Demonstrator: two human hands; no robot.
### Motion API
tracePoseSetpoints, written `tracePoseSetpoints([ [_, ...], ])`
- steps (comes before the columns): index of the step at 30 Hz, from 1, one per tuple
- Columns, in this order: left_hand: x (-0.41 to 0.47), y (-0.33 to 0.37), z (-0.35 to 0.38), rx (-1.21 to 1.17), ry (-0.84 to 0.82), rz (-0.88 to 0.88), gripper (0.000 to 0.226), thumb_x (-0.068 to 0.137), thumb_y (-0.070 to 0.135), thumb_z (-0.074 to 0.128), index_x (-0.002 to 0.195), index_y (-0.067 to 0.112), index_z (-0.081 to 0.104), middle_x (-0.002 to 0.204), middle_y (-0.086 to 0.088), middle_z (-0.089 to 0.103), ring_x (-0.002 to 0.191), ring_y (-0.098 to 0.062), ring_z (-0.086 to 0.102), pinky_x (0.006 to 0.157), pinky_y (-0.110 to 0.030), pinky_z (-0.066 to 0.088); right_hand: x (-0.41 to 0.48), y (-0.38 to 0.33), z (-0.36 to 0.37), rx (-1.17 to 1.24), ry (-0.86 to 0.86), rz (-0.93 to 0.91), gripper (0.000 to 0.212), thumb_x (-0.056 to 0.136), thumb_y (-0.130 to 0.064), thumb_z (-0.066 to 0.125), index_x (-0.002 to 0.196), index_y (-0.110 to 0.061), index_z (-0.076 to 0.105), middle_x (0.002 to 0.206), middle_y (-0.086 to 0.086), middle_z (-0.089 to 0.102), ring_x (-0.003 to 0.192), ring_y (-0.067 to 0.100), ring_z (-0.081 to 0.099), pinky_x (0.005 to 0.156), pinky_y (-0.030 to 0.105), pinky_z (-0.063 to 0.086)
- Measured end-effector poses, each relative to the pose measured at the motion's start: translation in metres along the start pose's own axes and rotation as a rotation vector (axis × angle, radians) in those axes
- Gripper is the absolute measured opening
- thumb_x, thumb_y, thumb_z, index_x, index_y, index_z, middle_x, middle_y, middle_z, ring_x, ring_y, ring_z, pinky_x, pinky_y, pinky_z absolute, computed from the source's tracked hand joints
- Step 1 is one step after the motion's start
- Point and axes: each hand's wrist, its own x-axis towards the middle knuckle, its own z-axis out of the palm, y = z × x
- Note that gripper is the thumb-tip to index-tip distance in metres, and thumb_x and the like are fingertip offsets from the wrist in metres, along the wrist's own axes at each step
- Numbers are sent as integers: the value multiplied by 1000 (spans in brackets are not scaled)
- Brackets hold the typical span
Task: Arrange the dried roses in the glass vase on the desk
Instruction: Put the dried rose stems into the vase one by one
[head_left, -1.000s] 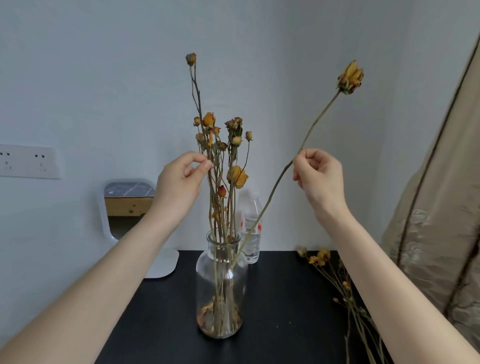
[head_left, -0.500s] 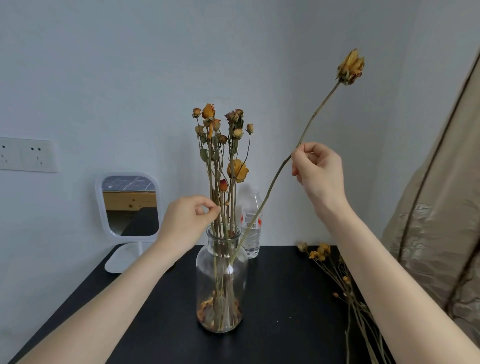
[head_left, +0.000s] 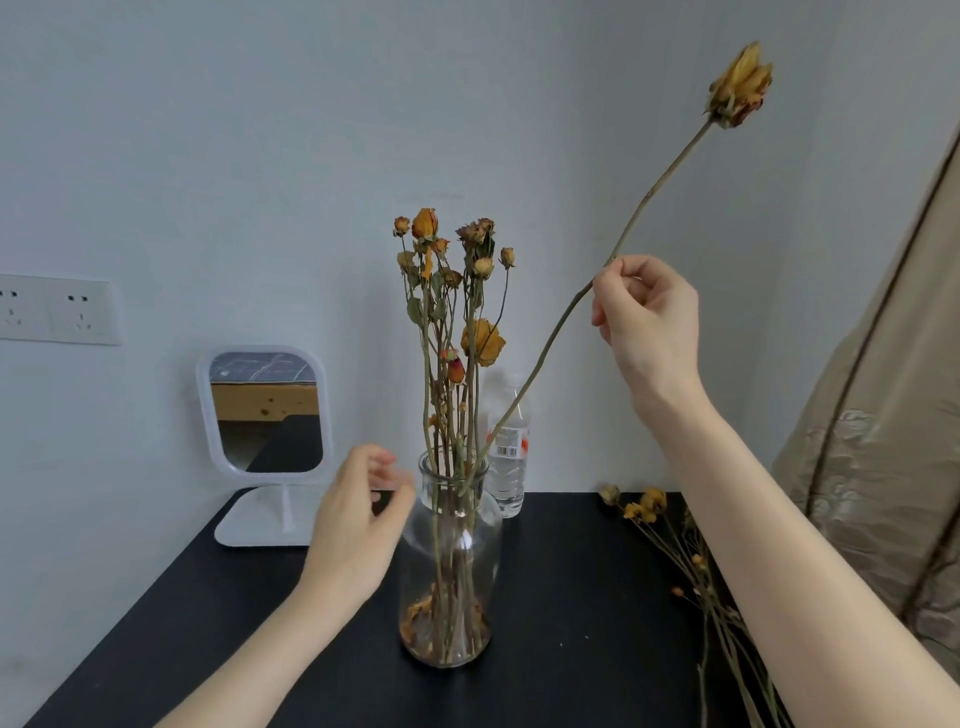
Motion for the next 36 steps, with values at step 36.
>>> tracePoseSetpoints([
  [36,12,-27,39,-236,-338,-210,50,72,44,71,115,40,45,120,13,55,113,-10,51,98,-32,43,-14,25,39,-422,-555,41,13,82,-13,62,71,-17,59,51,-4,59,34,-3,47,39,5,33],
])
